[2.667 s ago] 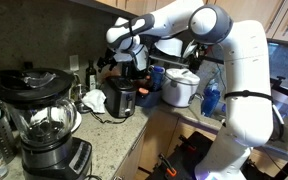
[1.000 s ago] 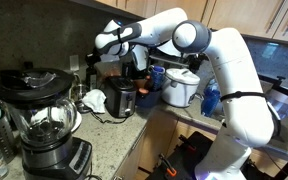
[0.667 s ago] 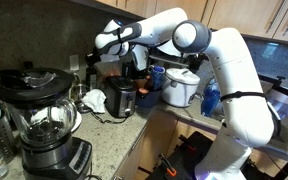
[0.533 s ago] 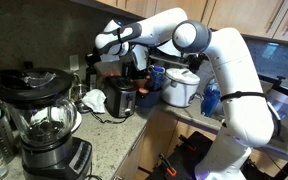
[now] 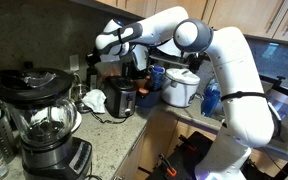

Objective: Move the glass bottle forward

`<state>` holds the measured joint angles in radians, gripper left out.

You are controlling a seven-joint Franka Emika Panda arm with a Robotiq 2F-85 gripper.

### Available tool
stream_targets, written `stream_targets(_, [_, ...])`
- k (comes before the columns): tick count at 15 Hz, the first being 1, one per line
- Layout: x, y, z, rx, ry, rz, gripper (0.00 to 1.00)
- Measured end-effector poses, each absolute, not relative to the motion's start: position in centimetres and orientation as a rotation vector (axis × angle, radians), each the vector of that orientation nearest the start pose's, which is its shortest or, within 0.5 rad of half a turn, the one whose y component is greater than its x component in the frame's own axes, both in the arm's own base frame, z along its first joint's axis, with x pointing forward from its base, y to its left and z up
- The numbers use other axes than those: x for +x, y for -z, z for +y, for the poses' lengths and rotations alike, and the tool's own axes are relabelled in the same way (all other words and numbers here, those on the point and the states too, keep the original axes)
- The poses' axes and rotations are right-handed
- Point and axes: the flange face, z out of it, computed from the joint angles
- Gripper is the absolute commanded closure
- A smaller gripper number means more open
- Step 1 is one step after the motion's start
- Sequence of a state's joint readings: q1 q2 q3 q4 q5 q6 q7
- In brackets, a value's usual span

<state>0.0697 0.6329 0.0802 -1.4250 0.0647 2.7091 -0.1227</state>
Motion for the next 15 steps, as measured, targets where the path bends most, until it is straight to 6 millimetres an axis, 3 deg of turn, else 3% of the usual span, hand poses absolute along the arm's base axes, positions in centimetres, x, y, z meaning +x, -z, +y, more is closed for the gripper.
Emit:
stream_targets(8, [71.9,-40.9,10.8,-2.893,0.905,-0.244,0.85])
stream_targets(15, [68.7,-43.0,11.2,-2.865,0.972,-0.205,0.85])
